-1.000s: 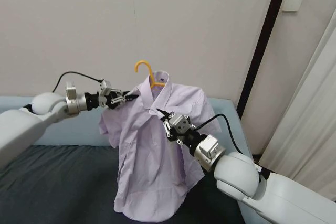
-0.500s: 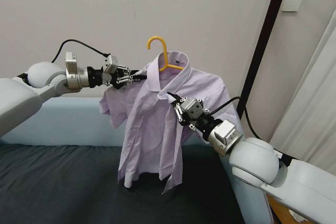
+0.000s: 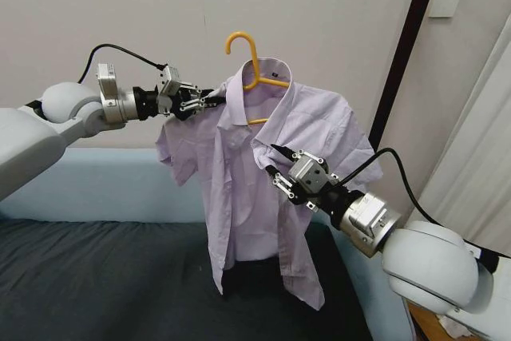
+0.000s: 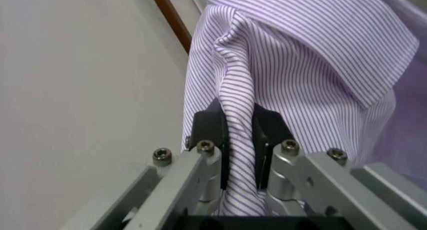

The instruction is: Pick up the clothes from the sofa and hang them on the clothes hanger.

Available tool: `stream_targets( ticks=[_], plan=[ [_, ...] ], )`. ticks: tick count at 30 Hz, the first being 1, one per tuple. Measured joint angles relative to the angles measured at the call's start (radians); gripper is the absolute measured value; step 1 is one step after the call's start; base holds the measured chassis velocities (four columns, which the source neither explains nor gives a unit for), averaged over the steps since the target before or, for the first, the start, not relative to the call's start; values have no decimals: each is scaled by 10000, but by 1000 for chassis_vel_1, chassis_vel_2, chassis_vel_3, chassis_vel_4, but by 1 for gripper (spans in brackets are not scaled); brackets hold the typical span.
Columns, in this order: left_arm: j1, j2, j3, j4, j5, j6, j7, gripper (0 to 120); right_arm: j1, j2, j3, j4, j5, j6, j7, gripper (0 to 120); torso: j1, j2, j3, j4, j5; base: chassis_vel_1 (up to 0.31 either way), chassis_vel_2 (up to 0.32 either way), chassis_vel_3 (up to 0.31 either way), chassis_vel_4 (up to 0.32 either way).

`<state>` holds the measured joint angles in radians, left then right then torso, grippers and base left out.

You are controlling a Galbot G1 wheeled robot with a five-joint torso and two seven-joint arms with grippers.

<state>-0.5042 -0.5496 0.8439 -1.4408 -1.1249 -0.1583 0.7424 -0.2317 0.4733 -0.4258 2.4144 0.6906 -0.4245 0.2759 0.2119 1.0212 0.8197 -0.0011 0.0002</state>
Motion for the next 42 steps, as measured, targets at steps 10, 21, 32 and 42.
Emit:
stream_targets(
  ticks=[10,21,32,42],
  plan=[
    [522,7,-260,-731,-318,114,-619,8,-267,-133,1185,930,5404,916,2245,93,-1,-1,1,3,0,0,0,0,0],
    [371,299,-180,-1065,-71,208,-804,8,-1176,-1143,2042,893,3622,192,1706,100,-1,-1,1,12,-3,0,0,0,0],
    [334,547,-189,-1393,-237,196,-751,8,-3959,-1563,4641,871,2550,438,-106,100,-1,-1,0,3,1,0,0,0,0],
    [857,692,-394,-1488,54,-309,212,8,-3054,-3827,5869,174,4392,1377,-2242,100,-2,-1,1,-4,0,0,0,0,0]
  ],
)
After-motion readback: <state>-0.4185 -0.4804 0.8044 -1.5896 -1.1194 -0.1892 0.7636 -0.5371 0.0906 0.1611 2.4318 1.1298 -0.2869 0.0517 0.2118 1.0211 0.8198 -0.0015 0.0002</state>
